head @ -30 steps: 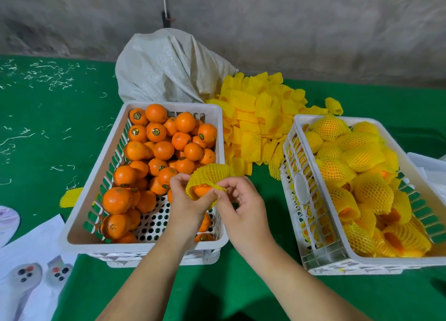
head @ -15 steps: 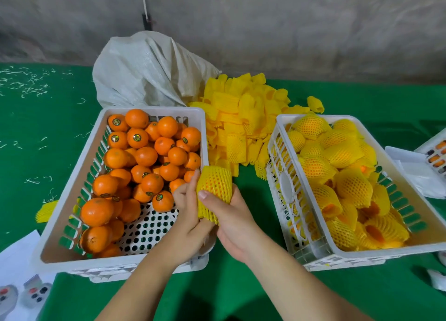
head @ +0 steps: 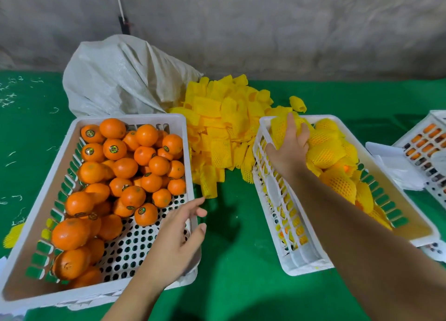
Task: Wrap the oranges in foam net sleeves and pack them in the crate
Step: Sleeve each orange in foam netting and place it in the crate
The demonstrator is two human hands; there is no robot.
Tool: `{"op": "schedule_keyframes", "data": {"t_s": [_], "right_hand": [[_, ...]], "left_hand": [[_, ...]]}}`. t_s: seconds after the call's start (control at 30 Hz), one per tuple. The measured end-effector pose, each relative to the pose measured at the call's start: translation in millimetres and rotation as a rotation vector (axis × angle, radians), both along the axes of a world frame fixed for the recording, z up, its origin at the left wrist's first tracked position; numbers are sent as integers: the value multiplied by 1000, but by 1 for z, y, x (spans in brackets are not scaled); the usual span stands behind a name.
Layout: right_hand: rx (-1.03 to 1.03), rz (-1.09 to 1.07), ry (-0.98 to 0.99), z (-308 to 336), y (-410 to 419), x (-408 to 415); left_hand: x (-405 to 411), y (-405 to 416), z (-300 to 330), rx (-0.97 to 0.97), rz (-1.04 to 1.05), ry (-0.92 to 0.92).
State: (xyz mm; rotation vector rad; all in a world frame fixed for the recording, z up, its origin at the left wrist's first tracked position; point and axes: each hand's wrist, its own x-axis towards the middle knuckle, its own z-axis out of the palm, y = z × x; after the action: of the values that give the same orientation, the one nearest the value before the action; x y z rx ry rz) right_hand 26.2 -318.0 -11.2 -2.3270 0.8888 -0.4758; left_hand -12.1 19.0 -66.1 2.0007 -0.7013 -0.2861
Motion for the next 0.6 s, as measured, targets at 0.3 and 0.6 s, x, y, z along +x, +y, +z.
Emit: {"op": "schedule_keyframes", "data": {"t_s": [0.3,0.6], "right_hand": [[-647,72,377,-37,-10,7],[-666,120,477,-40,-31,23]], "left_hand": [[4,-2,-2,-60,107,128],[6,-3,-5,-80,203,201]]}}
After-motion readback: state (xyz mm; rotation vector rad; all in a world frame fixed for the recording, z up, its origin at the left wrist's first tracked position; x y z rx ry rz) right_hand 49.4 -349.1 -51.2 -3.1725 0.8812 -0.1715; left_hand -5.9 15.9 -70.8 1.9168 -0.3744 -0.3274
